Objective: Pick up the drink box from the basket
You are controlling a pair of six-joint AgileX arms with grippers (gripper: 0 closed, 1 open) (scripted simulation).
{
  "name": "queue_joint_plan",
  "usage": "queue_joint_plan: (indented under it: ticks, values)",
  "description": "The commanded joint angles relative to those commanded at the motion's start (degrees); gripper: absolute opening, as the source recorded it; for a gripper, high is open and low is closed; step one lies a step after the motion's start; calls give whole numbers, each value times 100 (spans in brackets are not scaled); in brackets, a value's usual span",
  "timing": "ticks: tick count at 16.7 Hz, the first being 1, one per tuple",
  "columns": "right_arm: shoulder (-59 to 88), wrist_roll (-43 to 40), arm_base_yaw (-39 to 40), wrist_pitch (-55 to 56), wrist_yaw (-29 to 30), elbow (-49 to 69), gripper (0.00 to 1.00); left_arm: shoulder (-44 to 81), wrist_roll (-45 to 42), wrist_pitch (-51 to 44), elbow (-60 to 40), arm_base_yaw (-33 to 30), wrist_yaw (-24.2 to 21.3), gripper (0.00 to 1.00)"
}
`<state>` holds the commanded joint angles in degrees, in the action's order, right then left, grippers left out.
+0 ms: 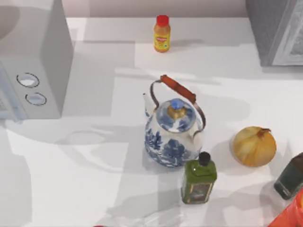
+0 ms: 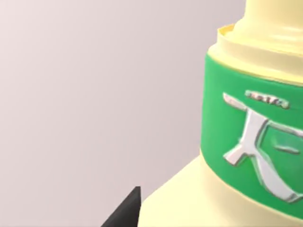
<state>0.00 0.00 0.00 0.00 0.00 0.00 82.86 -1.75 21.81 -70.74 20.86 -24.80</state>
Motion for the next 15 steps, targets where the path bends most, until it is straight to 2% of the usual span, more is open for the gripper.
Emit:
queue_joint_plan:
  ticks: [4,8,12,15]
  values:
    - [0,0,0,0,0,0,100,-216,-39,-796,-1179,-49,-46,0]
    - [0,0,0,0,0,0,100,70,-16,-1795,-2175,-27,21,0]
    - [0,0,0,0,0,0,100,516,34,-2625,-2522,17,160,0]
    - [0,0,0,0,0,0,100,637,52,-2834,-2524,22,216,0]
